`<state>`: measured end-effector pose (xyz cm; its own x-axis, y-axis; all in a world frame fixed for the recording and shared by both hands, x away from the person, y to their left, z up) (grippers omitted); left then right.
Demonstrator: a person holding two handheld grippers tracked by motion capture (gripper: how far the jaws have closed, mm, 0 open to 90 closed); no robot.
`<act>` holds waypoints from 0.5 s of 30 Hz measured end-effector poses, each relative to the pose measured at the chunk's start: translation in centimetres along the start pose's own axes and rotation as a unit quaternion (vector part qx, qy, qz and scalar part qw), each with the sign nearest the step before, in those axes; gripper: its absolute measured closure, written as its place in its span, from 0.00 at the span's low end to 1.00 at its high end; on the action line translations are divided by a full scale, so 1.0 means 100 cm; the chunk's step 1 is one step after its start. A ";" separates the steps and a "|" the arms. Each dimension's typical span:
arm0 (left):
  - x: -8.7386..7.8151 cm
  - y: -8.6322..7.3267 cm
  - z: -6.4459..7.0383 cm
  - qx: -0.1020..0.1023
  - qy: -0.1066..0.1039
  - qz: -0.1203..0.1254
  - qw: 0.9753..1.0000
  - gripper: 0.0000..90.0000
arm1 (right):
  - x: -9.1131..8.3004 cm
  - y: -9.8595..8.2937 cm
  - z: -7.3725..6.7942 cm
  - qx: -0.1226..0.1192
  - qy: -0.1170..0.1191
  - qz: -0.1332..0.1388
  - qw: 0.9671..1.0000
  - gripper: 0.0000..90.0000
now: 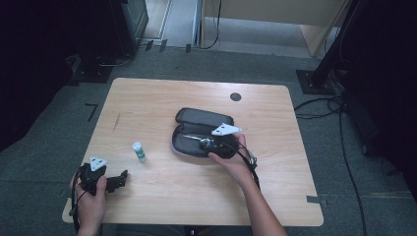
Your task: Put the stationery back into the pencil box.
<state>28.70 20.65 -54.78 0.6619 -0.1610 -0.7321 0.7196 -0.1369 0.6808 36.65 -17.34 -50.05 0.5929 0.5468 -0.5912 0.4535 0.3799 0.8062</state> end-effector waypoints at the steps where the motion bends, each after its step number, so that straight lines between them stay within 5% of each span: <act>1: 0.000 0.000 0.000 0.000 0.000 0.000 1.000 0.00 | -0.001 0.002 -0.002 -0.003 0.001 0.004 1.000 0.40; 15: 0.000 0.000 0.000 0.000 0.000 0.000 1.000 0.00 | 0.001 0.030 -0.050 -0.017 0.039 0.042 0.998 0.43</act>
<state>28.70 20.65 -54.78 0.6619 -0.1610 -0.7321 0.7197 -0.1365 0.6808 34.70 -12.40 -47.61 0.5744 0.6334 -0.5185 0.3808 0.3540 0.8542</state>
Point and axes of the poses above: each handheld gripper's, and its own axes: x roughly forward along the jaws, y roughly out of its top, z roughly to its right, the point moved 4 cm from there along x, roughly forward along the jaws, and after that the axes turned 3 degrees about -x, right-handed, at the moved point
